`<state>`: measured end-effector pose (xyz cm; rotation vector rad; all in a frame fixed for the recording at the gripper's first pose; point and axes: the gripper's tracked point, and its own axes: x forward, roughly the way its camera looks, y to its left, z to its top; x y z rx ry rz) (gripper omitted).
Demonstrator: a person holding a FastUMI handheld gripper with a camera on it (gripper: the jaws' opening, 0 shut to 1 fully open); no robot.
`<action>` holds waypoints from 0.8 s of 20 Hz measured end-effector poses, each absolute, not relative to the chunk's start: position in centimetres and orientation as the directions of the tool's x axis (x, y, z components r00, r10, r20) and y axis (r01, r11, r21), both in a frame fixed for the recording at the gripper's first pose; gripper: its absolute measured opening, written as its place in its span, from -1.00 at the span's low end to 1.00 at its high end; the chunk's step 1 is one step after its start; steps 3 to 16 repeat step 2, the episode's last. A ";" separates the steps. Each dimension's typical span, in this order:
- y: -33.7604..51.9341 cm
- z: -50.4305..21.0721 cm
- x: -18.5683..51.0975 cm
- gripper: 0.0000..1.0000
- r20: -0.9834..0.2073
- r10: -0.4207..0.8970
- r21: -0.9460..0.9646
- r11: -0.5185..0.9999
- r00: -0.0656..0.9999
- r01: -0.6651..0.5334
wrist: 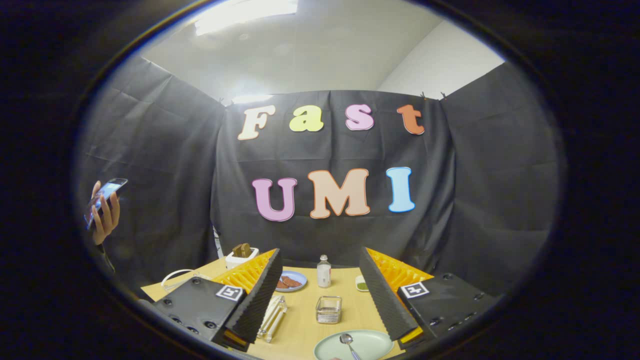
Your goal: Take the plate from the dish rack, then take the spoon from the basket and place it into the plate.
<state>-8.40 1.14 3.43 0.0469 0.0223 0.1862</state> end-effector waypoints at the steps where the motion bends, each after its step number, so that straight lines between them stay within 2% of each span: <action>1: 1.1 3.4 -8.4 0.94 -0.021 0.184 0.052 0.982 0.983 -0.183; 16: 1.1 3.4 -8.3 0.94 -0.021 0.182 0.051 0.982 0.983 -0.181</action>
